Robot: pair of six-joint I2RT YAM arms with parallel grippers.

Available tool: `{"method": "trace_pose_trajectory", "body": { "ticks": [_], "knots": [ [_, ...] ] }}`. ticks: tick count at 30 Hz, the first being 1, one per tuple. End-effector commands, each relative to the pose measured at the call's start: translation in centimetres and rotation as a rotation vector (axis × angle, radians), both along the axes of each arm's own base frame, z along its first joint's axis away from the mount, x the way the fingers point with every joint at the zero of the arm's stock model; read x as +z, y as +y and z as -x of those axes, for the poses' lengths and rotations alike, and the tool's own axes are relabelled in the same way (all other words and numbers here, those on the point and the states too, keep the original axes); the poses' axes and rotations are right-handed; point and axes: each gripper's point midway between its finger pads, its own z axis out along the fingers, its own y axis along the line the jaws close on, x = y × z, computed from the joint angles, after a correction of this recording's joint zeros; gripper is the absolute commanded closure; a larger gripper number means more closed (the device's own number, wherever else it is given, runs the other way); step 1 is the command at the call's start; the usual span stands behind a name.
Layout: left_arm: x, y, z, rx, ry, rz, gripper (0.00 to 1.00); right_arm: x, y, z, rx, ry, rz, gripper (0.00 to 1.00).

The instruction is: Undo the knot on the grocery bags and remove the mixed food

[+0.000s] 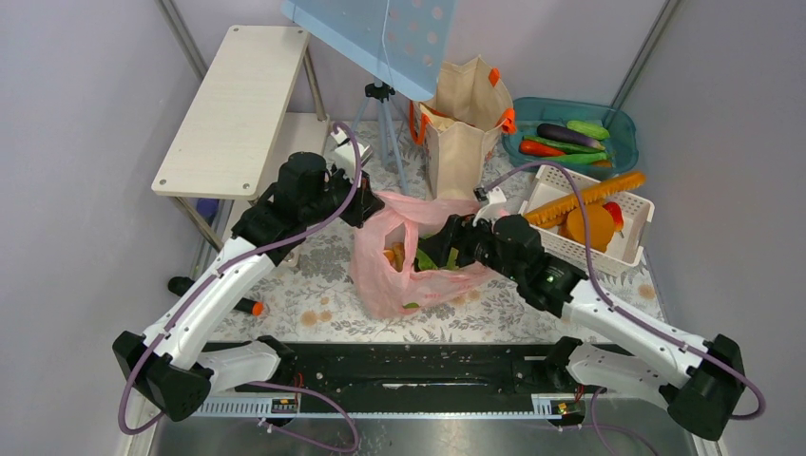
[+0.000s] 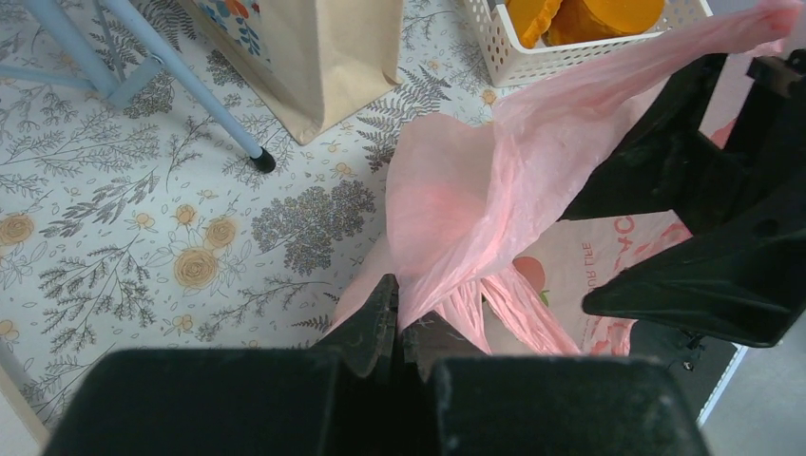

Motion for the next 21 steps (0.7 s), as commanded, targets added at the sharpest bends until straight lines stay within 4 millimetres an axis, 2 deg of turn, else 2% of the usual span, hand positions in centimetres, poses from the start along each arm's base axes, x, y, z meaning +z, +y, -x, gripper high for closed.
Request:
{"method": "trace_pose_trajectory", "body": {
  "ticks": [1,8,12,13,16,19,21],
  "knots": [
    [2.4,-0.8,-0.4,-0.024,-0.057,0.063,1.00,4.1,2.0,-1.6,-0.036,-0.089,-0.115,0.20],
    [2.3,-1.1,-0.3,-0.038,-0.046,0.075,1.00,3.0,4.7,-1.9,-0.013,-0.055,-0.157,0.20],
    [2.4,-1.2,-0.2,-0.045,-0.042,0.084,1.00,2.5,5.7,-2.4,-0.015,-0.048,-0.152,0.25],
    [2.4,-1.3,-0.2,-0.046,-0.042,0.084,1.00,2.7,5.9,-2.5,-0.014,-0.054,-0.159,0.31],
    [2.3,-0.9,-0.5,-0.017,-0.048,0.073,1.00,3.7,5.9,-2.5,-0.008,-0.088,-0.171,0.59],
    [1.9,0.2,-1.5,0.068,-0.049,0.042,1.00,5.2,5.2,-1.4,0.013,-0.165,-0.173,0.87],
    [1.6,0.9,-2.2,0.120,-0.039,0.025,1.00,6.3,4.8,-0.2,0.046,-0.232,-0.177,1.00]
  ]
}}
